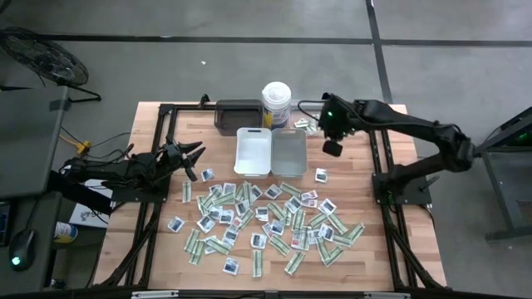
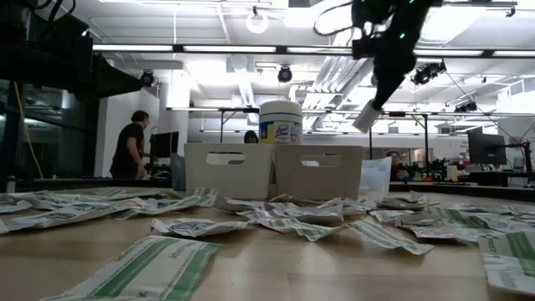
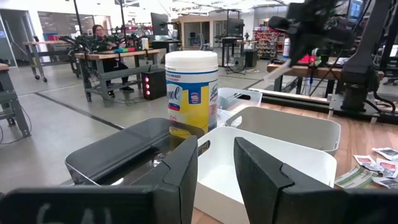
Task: Pick & Place First Aid Supplies
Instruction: Put the band aid into the transparent bin
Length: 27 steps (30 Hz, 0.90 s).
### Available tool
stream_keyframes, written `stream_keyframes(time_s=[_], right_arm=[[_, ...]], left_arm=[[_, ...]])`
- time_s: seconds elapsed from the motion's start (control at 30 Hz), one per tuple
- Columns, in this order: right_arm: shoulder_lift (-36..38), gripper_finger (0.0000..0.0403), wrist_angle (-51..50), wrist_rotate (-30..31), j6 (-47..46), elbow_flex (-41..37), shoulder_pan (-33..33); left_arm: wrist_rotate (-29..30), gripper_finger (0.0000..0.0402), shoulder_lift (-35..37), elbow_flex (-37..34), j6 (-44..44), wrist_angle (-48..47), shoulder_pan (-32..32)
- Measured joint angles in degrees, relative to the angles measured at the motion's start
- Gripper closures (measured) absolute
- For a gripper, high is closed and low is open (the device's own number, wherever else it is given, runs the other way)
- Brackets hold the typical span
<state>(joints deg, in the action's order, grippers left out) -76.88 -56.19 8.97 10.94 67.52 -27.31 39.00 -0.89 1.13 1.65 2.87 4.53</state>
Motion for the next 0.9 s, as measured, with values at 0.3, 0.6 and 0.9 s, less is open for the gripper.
stream_keyframes(time_s=[0.3,0.6,0.9], right_arm=[[-7.8,0.0403,10.7,5.6,11.1,0.2,-4.7],[-15.8,0.0403,17.7,7.7,20.6,0.2,-7.4],[-22.1,0.0403,21.7,11.8,27.7,0.2,-9.2]], left_arm=[[0.0,0.0300,0.0,0.0,0.0,0.0,0.0],[0.0,0.0300,0.0,0.0,0.0,0.0,0.0],[0.0,0.0300,0.0,0.0,0.0,0.0,0.0]])
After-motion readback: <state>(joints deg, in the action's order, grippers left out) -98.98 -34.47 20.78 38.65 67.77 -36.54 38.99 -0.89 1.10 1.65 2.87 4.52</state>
